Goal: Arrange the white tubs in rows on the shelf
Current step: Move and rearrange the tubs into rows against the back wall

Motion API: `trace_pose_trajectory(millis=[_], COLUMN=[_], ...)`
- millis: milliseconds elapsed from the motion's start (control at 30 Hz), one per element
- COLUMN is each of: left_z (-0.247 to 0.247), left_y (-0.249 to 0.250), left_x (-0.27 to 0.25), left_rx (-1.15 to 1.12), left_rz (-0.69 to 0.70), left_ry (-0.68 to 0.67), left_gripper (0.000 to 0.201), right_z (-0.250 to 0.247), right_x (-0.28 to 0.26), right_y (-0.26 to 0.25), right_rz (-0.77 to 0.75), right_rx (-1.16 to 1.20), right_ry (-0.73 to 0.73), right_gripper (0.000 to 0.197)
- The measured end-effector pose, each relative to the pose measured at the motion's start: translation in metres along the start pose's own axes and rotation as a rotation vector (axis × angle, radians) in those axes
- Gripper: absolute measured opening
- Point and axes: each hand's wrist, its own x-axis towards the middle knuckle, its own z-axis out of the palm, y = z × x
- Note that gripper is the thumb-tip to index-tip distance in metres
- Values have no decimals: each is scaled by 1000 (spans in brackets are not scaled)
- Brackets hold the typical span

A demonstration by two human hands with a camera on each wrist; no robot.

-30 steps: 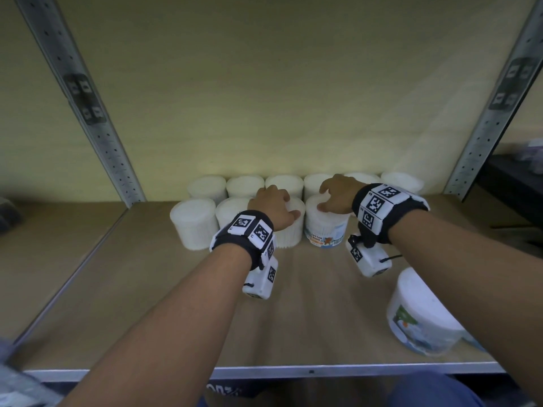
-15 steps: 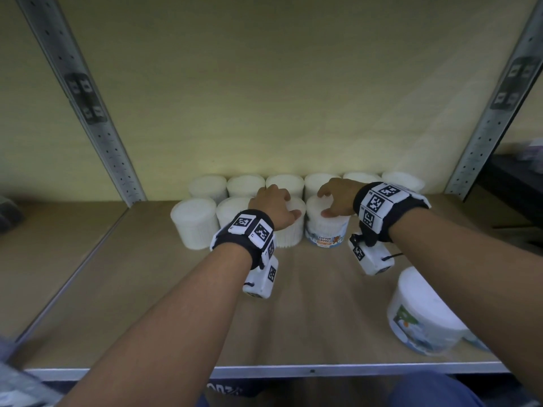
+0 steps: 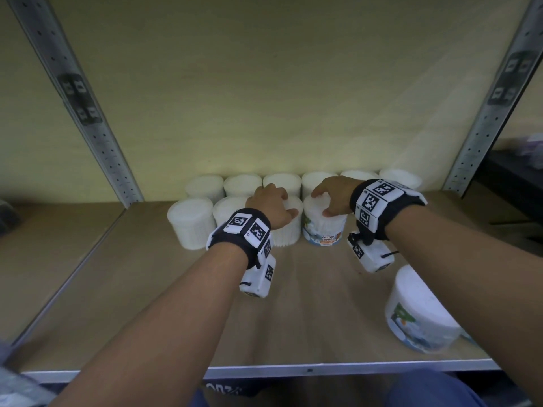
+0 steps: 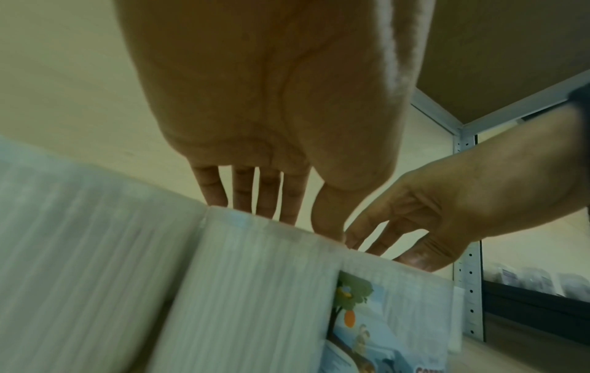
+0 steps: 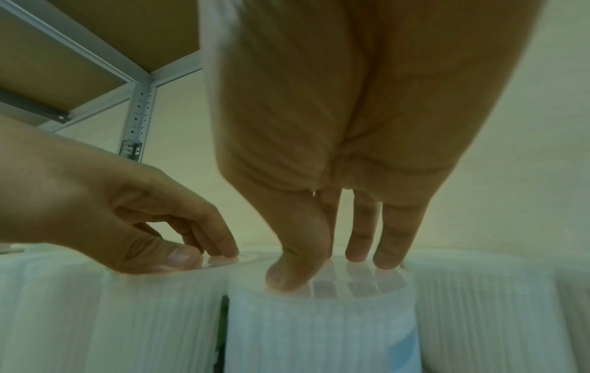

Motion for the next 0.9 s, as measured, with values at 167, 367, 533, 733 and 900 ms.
trace_pose_trajectory(millis=[167,367,533,733,900], left_z=[-5,-20,-27,-23,-11], left_y=[-3,-5,1,6,6], left_x=[-1,-2,-2,6,6], left_rx=[0,-41,-59,-39,86], left_rz=[38,139,153,22,-11], left_ry=[-79,-185,-249,-40,-26], left_gripper=[52,49,61,50,56], right_z=[-2,-2,-1,-1,-2], right_x=[-1,1,-2,-3,-4], right_y=[-2,-2,0,2,1], right_rz=[-11,-20,-26,-31,-37], right_rx=[-18,-25,-21,10,4], right_ry=[12,11,25,27,36], right_gripper=[61,62,60,60,59])
